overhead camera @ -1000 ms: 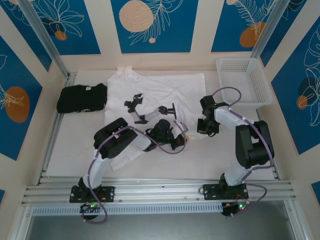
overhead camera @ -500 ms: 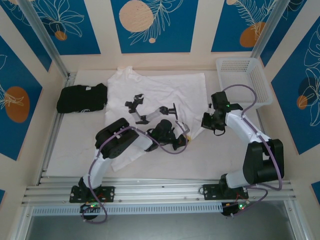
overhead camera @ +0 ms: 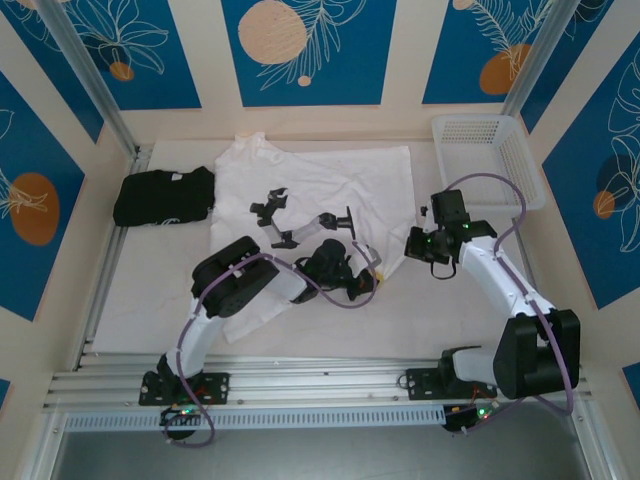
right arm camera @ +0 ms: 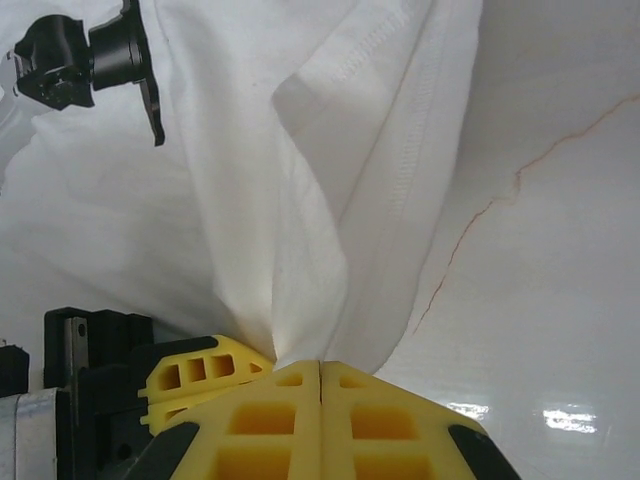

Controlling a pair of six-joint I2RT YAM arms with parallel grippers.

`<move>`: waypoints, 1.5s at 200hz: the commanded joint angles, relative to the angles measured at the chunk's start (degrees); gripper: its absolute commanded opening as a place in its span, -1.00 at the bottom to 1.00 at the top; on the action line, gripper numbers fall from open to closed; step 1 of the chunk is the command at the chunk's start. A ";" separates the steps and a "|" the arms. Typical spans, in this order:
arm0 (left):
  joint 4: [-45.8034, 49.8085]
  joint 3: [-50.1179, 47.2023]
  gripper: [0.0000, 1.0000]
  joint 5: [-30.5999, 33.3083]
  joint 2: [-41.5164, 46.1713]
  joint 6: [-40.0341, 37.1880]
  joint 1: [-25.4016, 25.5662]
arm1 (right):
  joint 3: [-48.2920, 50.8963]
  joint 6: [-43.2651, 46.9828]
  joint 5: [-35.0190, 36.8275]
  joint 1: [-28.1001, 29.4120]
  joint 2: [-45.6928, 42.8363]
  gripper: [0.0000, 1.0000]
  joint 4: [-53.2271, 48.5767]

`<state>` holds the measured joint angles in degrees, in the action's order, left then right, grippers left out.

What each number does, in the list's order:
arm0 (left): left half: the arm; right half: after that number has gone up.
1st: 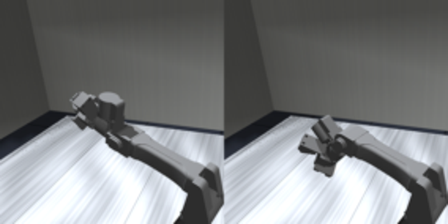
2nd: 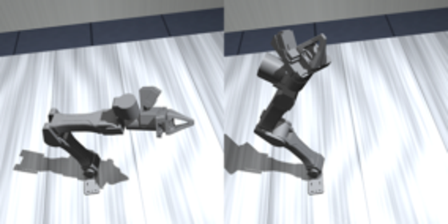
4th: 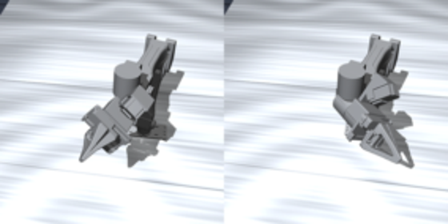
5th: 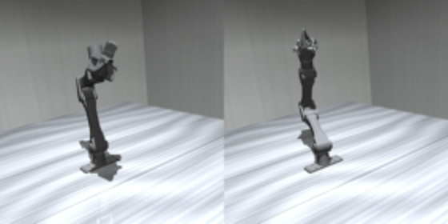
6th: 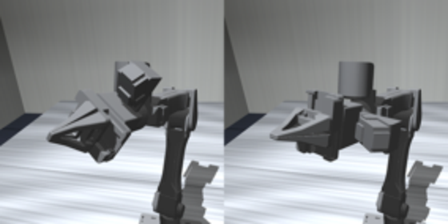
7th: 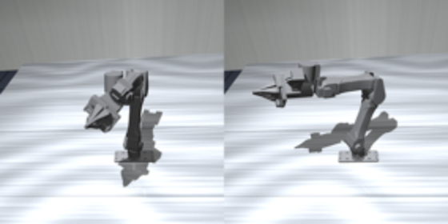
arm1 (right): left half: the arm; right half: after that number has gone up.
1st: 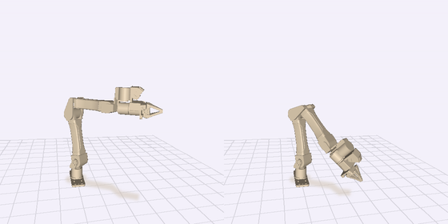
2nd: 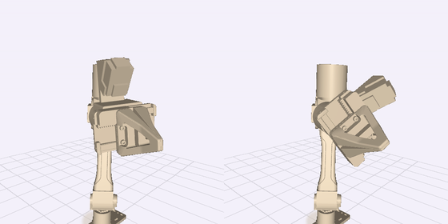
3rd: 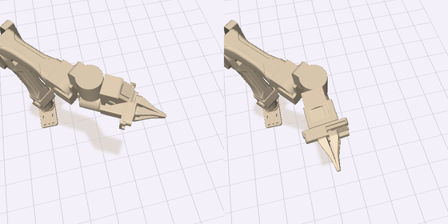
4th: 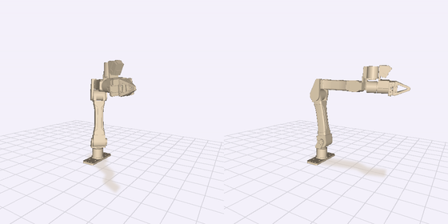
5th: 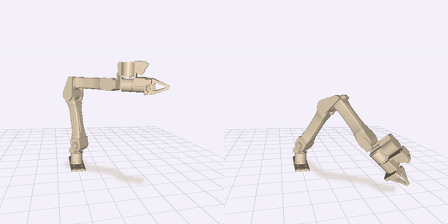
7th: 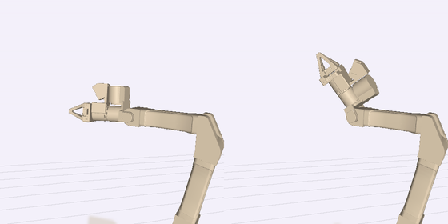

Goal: Fold the inside-out t-shirt

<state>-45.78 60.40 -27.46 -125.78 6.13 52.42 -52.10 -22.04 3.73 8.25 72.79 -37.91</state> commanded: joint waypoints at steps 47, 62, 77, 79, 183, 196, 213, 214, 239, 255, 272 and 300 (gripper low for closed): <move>-1.18 -0.88 -0.62 -1.33 0.45 2.46 0.93 | 3.53 -0.51 0.38 -1.25 -0.77 -1.00 4.53; -2.14 -1.86 -0.34 -0.73 1.72 2.91 0.84 | 4.12 -1.16 -0.29 -3.02 -1.31 -1.00 5.30; -3.73 -3.37 -0.14 -0.01 3.46 3.72 0.64 | 4.56 -1.92 -0.08 -4.90 -1.97 -1.00 5.95; -4.06 -3.65 -0.12 0.09 3.77 3.89 0.55 | 4.62 -1.99 -0.11 -5.08 -2.02 -1.00 6.10; 46.91 -24.39 -0.03 32.50 44.60 19.85 -8.02 | 5.55 -6.59 -0.94 -8.86 -3.19 -1.00 16.35; 58.36 -26.88 -0.03 37.70 52.51 22.97 -7.96 | 5.41 -5.94 -0.55 -7.76 -3.06 -1.00 16.47; 71.81 -29.40 -0.01 42.38 62.80 29.72 -8.06 | 5.50 -5.12 -0.69 -6.86 -2.92 -1.00 16.37; 72.46 -29.52 -0.01 42.61 63.31 30.16 -8.05 | 5.51 -5.07 -0.71 -6.85 -2.92 -1.00 16.38; 86.75 -31.86 0.03 43.04 73.98 40.11 -8.04 | 5.87 -4.69 -1.97 -6.17 -2.64 -1.00 16.68; 91.77 -32.95 0.08 40.93 76.24 44.79 -7.63 | 5.88 -4.76 -2.82 -5.74 -2.61 -1.00 17.16; 96.11 -33.02 0.12 40.97 76.55 48.52 -6.11 | 5.69 -4.76 -3.14 -5.40 -2.75 -1.00 17.19; 98.74 -33.57 0.14 41.77 76.52 50.03 -4.79 | 6.04 -4.68 -3.70 -4.96 -2.93 -1.00 17.86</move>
<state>45.12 27.68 12.71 -49.58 50.94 46.76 -46.37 -27.40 1.89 2.81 69.97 -21.17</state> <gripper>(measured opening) 0.569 0.042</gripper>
